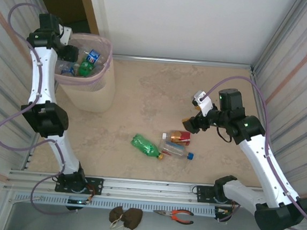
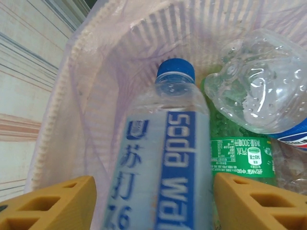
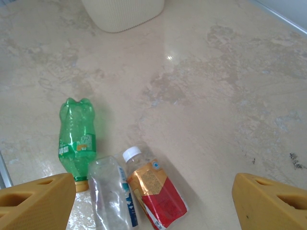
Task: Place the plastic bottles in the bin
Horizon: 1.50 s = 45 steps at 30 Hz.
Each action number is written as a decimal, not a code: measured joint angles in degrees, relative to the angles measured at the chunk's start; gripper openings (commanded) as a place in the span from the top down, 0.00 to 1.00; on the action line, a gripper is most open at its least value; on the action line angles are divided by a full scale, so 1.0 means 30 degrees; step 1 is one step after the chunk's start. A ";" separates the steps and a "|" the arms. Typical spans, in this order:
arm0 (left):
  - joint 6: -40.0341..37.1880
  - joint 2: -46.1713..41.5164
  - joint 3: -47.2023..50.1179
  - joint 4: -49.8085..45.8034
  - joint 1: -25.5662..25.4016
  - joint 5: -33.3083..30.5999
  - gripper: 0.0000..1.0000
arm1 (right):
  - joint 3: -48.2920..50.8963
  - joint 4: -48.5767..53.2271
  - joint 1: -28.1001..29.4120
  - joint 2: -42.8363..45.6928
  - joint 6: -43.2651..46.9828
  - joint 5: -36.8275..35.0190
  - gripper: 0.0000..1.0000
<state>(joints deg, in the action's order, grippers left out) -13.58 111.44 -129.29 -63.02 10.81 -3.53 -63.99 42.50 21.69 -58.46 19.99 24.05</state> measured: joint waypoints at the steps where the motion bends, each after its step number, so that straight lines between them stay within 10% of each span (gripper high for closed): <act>1: 0.0015 -0.0007 -0.0044 -0.0007 0.0007 0.0029 0.32 | 0.0000 0.0000 0.0000 0.0000 -0.0007 0.0000 0.16; 13: 0.0044 -0.2098 0.0168 -0.0080 0.0044 -0.0066 0.34 | 0.0007 0.0000 -0.0029 0.0087 -0.0007 0.0007 0.16; 26: 0.0131 -0.1428 -0.0240 0.0066 0.0146 0.0670 0.83 | 0.0073 -0.0007 -0.0029 0.0226 0.0000 0.0000 0.16; 45: 0.0226 0.2798 -0.2463 0.1494 0.0379 0.3235 0.85 | 0.0211 -0.0007 -0.0131 0.0852 0.0007 -0.0007 0.16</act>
<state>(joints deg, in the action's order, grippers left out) -12.91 119.83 -136.68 -58.54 11.94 6.17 -63.35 42.48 21.30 -55.90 20.01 24.03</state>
